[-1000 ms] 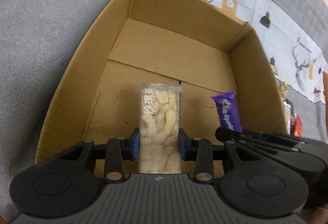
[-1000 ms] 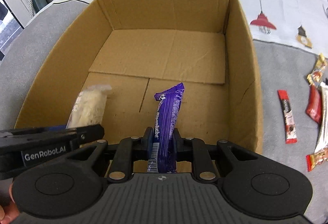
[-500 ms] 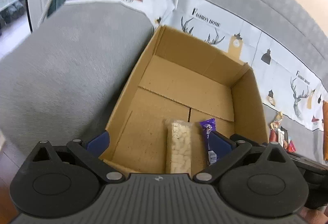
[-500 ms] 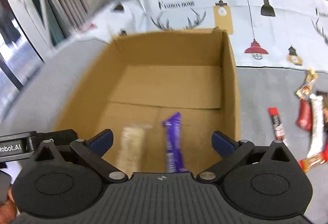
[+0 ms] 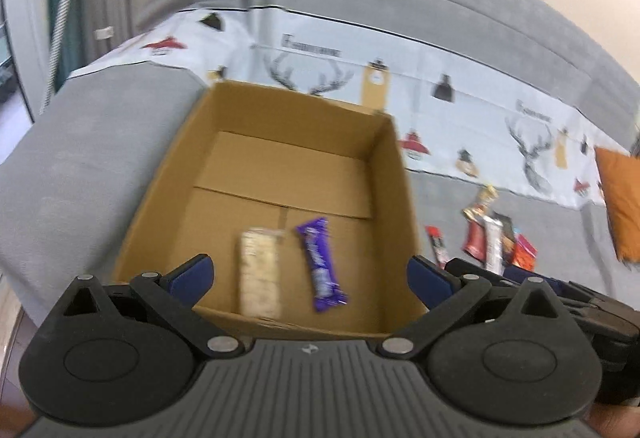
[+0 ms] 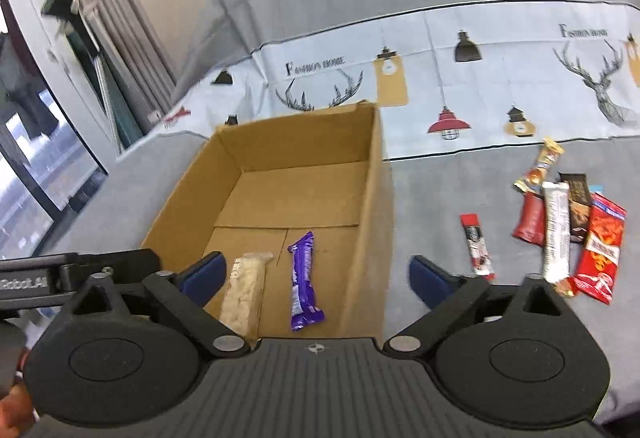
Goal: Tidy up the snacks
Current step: 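Grasp the silver wrapper bar with the left tool while the right tool grasps the red spicy-strip packet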
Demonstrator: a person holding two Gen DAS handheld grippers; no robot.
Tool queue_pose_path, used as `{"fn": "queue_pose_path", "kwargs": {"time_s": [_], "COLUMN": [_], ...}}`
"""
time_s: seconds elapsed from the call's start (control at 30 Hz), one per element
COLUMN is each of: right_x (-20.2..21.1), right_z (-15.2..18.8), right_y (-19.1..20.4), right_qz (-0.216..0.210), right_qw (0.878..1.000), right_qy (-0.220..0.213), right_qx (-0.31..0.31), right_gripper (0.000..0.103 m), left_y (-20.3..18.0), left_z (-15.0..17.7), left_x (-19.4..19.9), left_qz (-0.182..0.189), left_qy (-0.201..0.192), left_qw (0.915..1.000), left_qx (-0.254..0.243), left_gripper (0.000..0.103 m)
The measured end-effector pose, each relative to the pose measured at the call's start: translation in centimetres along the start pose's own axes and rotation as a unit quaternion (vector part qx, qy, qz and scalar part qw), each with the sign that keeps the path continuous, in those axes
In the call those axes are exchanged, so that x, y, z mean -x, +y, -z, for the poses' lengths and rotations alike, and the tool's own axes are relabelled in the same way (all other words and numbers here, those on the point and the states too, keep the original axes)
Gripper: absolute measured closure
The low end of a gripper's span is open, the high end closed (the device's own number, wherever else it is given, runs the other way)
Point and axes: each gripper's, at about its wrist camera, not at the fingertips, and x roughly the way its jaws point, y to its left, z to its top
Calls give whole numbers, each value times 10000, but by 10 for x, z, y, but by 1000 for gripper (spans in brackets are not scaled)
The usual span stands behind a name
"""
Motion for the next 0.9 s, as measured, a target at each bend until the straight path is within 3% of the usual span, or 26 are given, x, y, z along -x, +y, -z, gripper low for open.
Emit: {"fn": "queue_pose_path", "kwargs": {"time_s": [0.13, 0.33, 0.47, 0.57, 0.73, 0.9], "right_x": [24, 51, 66, 62, 37, 12], "right_z": [12, 31, 47, 55, 61, 53], "right_y": [-27, -99, -144, -178, -224, -264], "right_qz": [534, 945, 1411, 1520, 1548, 1339], "right_qw": [9981, 9946, 9863, 9840, 9835, 9842], "right_qy": [-199, -405, -793, -873, -821, -854], "right_qx": [251, -109, -312, -332, -459, -779], "right_gripper": [17, 17, 12, 12, 19, 27], "left_y": [-51, -124, -159, -179, -203, -228], "left_z": [10, 23, 33, 39, 44, 45], "left_x": [-6, -29, -54, -83, -146, -207], "left_qz": [98, 636, 896, 1200, 1752, 1935], "left_qy": [93, 301, 155, 89, 511, 783], "left_qw": [9984, 9884, 9823, 9776, 9719, 9668], "left_qx": [-541, -1349, -1636, -1729, -1486, -1476], "left_gripper": [0, 0, 0, 1, 19, 31]}}
